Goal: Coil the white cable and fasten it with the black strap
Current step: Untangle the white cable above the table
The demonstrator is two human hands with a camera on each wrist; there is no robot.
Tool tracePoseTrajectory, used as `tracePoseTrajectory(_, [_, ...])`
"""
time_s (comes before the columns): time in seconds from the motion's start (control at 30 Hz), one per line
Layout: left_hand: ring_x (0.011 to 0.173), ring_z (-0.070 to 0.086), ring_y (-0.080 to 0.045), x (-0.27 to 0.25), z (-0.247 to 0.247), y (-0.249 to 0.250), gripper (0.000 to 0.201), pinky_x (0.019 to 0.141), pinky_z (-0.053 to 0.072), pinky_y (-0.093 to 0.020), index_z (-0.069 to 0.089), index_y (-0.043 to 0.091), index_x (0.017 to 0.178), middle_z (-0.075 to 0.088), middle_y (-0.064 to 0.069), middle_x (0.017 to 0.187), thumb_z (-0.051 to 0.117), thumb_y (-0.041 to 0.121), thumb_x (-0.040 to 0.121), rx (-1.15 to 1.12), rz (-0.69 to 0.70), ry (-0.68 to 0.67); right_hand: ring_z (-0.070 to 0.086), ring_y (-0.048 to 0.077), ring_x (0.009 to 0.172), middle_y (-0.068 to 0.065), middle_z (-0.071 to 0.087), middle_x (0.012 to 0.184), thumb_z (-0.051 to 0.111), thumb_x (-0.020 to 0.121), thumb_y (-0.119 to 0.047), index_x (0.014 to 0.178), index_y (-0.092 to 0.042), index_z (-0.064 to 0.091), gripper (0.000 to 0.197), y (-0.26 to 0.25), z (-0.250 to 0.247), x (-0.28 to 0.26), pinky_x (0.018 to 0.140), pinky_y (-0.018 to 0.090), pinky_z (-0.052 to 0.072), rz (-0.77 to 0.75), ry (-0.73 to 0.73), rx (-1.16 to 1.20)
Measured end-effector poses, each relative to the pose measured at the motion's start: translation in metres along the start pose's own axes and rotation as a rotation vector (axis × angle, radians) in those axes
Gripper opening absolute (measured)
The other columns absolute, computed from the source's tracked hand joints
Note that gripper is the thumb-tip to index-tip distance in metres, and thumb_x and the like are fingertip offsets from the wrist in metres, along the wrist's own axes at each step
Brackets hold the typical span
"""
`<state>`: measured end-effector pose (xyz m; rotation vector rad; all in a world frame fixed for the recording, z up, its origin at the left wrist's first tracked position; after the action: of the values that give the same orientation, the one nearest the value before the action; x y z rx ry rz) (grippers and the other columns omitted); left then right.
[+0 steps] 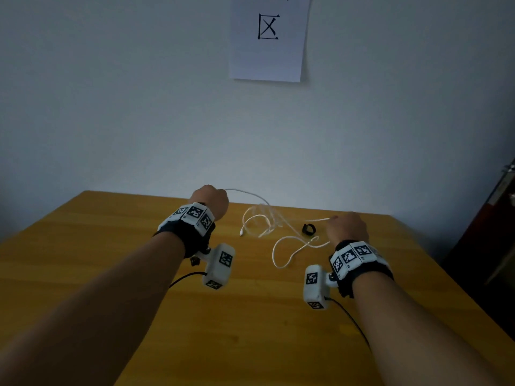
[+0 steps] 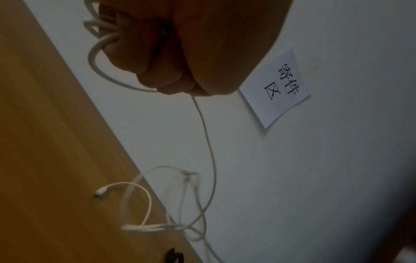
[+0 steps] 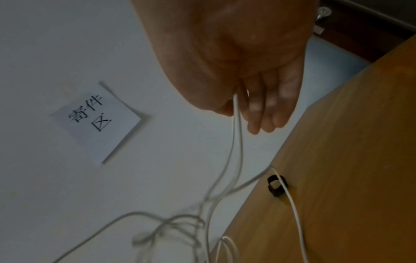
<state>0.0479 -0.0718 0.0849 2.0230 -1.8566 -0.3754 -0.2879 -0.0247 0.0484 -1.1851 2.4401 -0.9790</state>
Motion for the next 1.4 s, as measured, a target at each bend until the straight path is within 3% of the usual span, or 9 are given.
tracePoseTrajectory(0.07, [0.071,0.057,-0.032,0.000,0.005,0.004,0.038,0.060,0.045,-0.036,0.057,-0.001,0.082,0.058,-0.022,0.084,0.032,0.017,0.103,-0.129,-0.004,0.007,0.064,0.032,0.083,0.018,0.068,0.102,0.051,0.102,-0.025,0.106,0.001,0.066,0.030,-0.013,0.004,-0.006,0.070,0.036,0.048,-0.052,-0.015,-0.001])
tracePoseTrajectory(0.13, [0.057,0.045,-0.023,0.000,0.013,0.011,0.034,0.050,0.035,-0.027,0.047,0.003,0.076,0.050,-0.014,0.077,0.031,0.017,0.102,-0.217,0.000,-0.020,0.062,0.036,0.112,0.019,0.064,0.124,0.055,0.099,-0.027,0.127,-0.003,0.063,0.038,-0.031,0.005,-0.014,0.086,0.041,0.054,-0.181,0.009,-0.034])
tracePoseTrajectory(0.27, [0.069,0.049,-0.029,-0.004,0.022,0.026,0.039,0.064,0.040,-0.032,0.042,0.012,0.063,0.045,-0.005,0.065,0.038,0.024,0.100,-0.390,0.025,-0.040,0.047,0.027,0.134,0.010,0.060,0.135,0.065,0.092,-0.013,0.129,-0.012,0.065,0.038,-0.079,0.007,-0.044,0.111,0.039,0.044,-0.555,0.025,0.009])
tracePoseTrajectory(0.4, [0.052,0.036,-0.023,-0.006,0.024,0.040,0.035,0.053,0.030,-0.028,0.037,0.010,0.063,0.039,-0.006,0.061,0.043,0.025,0.094,-0.515,0.059,-0.087,0.048,0.019,0.134,0.005,0.056,0.138,0.065,0.087,-0.004,0.133,-0.014,0.063,0.047,-0.111,0.008,-0.075,0.109,0.022,0.036,-0.746,-0.033,0.077])
tracePoseTrajectory(0.5, [0.053,0.040,-0.023,-0.006,0.016,0.046,0.031,0.049,0.033,-0.026,0.049,0.008,0.070,0.046,-0.009,0.064,0.045,0.029,0.093,-0.623,0.081,-0.077,0.055,0.020,0.128,0.005,0.057,0.139,0.067,0.087,-0.002,0.142,-0.013,0.054,0.058,-0.124,0.023,-0.088,0.107,0.027,0.045,-0.828,-0.162,0.095])
tracePoseTrajectory(0.67, [0.046,0.034,-0.020,-0.011,-0.013,0.057,0.039,0.047,0.030,-0.027,0.043,0.011,0.060,0.038,-0.004,0.055,0.047,0.027,0.096,-0.805,0.198,0.060,0.065,0.023,0.114,0.002,0.063,0.134,0.079,0.084,-0.022,0.149,-0.019,0.039,0.077,-0.110,0.051,-0.087,0.097,0.040,0.056,-0.734,-0.295,-0.020])
tracePoseTrajectory(0.87, [0.047,0.023,-0.015,-0.021,-0.042,0.068,0.035,0.048,0.020,-0.028,0.033,0.017,0.067,0.028,0.002,0.056,0.042,0.032,0.096,-0.966,0.318,0.163,0.067,0.025,0.114,0.002,0.069,0.129,0.068,0.089,-0.050,0.134,-0.025,0.060,0.052,-0.087,0.073,-0.084,0.088,0.037,0.054,-0.695,-0.350,-0.366])
tracePoseTrajectory(1.0, [0.051,0.024,-0.018,-0.017,-0.045,0.057,0.037,0.052,0.023,-0.035,0.030,0.018,0.063,0.028,0.001,0.057,0.040,0.038,0.093,-0.931,0.278,0.241,0.070,0.023,0.105,0.004,0.075,0.117,0.047,0.108,-0.030,0.115,-0.016,0.073,0.030,-0.085,0.069,-0.077,0.076,0.030,0.047,-0.664,-0.349,-0.250])
tracePoseTrajectory(1.4, [0.075,0.047,-0.030,-0.001,-0.053,-0.032,0.042,0.068,0.031,-0.035,0.047,-0.001,0.071,0.043,-0.005,0.065,0.029,0.020,0.104,-0.626,-0.095,0.484,0.075,0.030,0.071,0.015,0.076,0.083,0.056,0.098,-0.015,0.094,0.002,0.075,0.026,0.000,0.047,-0.026,0.064,0.036,0.064,-0.117,-0.178,-0.194])
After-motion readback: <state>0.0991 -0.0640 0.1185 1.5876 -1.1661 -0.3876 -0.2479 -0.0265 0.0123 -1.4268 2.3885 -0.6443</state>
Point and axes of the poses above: each hand's wrist, its own x-axis towards the middle knuckle, its own z-axis out of the palm, y = z × x, the point moved 9 cm from there along x, towards the middle knuckle
